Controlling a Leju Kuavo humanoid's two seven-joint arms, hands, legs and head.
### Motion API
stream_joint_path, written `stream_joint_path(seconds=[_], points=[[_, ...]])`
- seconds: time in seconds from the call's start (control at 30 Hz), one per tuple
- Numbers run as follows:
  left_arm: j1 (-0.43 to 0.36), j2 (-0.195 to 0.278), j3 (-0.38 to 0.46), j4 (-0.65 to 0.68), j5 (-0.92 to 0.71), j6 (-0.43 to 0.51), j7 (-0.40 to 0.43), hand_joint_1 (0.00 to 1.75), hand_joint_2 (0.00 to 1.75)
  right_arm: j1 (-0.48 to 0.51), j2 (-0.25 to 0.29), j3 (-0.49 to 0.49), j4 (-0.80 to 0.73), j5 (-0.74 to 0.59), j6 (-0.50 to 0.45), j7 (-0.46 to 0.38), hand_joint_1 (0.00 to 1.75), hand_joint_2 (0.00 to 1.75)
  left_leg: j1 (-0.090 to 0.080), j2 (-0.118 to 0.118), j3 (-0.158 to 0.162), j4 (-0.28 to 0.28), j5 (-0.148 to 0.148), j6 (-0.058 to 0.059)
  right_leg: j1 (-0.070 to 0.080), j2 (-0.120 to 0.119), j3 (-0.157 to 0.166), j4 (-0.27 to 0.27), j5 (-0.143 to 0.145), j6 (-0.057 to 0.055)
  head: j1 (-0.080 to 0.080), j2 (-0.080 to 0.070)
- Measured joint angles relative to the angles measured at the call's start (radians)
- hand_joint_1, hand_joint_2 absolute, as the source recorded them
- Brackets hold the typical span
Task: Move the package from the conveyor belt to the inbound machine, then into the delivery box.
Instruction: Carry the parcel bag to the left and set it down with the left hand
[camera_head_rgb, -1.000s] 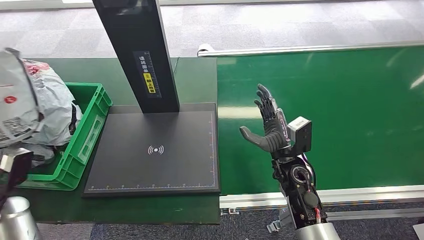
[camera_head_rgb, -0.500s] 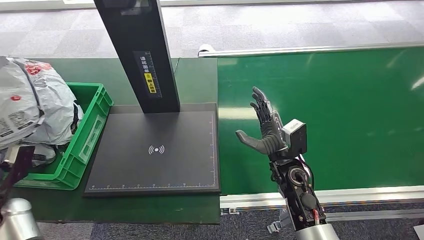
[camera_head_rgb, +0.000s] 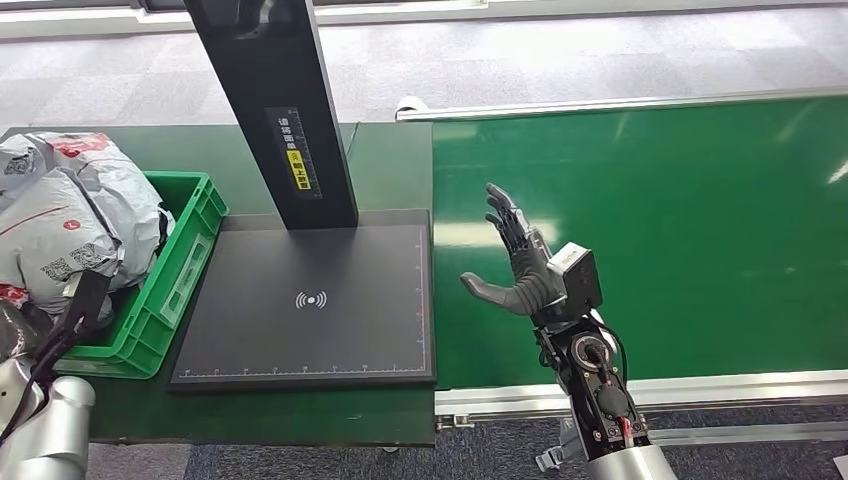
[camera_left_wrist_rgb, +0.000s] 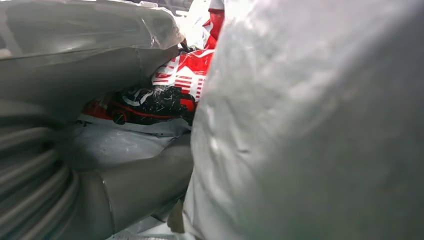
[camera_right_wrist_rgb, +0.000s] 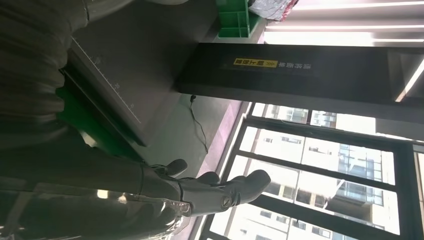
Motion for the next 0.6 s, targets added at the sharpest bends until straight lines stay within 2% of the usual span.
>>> stream_joint_path(seconds=[0.03, 0.13, 0.23, 0.37, 0.47, 0.53, 0.6], points=[[0.0, 0.002, -0.002, 0.005, -0.002, 0.014, 0.001, 0.0, 1.75, 0.0, 0.0, 0.0, 0.0, 0.002, 0.0, 0.001, 0.0, 1.75, 0.0, 0.0, 0.001, -0.001, 0.002, -0.002, 0.0, 0.0, 0.0, 0.0, 0.001, -0.001, 0.0, 0.0], [0.002, 0.001, -0.005, 0.01, 0.012, 0.089, -0.019, 0.0, 1.75, 0.001, 0.0, 0.0, 0.0, 0.004, 0.0, 0.005, 0.0, 1.75, 0.001, 0.0, 0.002, -0.002, 0.005, -0.005, 0.001, 0.0, -0.001, 0.0, 0.002, -0.003, 0.0, 0.0], [0.01, -0.006, -0.005, 0.001, 0.087, 0.166, -0.094, 0.0, 1.75, 0.003, 0.0, 0.0, -0.001, 0.004, 0.0, 0.011, 0.0, 1.75, 0.003, 0.0, 0.001, -0.002, 0.006, -0.007, 0.003, 0.0, -0.002, 0.001, 0.002, -0.004, 0.0, 0.0], [0.036, -0.031, -0.008, -0.054, 0.246, 0.208, -0.246, 0.0, 1.75, 0.01, 0.0, 0.0, -0.005, 0.002, -0.003, 0.018, 0.0, 1.75, 0.003, 0.0, -0.002, -0.002, 0.006, -0.007, 0.003, -0.001, -0.005, 0.001, 0.002, -0.004, 0.0, 0.0], [0.06, -0.06, -0.009, -0.117, 0.306, 0.212, -0.351, 0.0, 1.75, 0.013, -0.002, 0.0, -0.008, 0.0, -0.004, 0.019, 0.0, 1.75, 0.003, 0.0, -0.006, -0.001, 0.007, -0.007, 0.003, -0.001, -0.007, 0.0, 0.002, -0.003, 0.001, 0.0], [0.068, -0.088, 0.002, -0.168, 0.331, 0.212, -0.453, 0.0, 1.75, 0.013, -0.003, 0.0, -0.008, -0.003, -0.003, 0.019, 0.0, 1.75, 0.003, 0.0, -0.007, -0.001, 0.006, -0.006, 0.003, -0.001, -0.008, 0.0, 0.002, -0.003, 0.001, 0.0], [0.069, -0.123, 0.035, -0.226, 0.355, 0.213, -0.589, 0.0, 1.75, 0.013, -0.004, 0.002, -0.008, -0.007, -0.003, 0.019, 0.0, 1.75, 0.003, 0.0, -0.008, 0.0, 0.006, -0.006, 0.003, 0.0, -0.008, 0.0, 0.003, -0.003, 0.001, 0.0]])
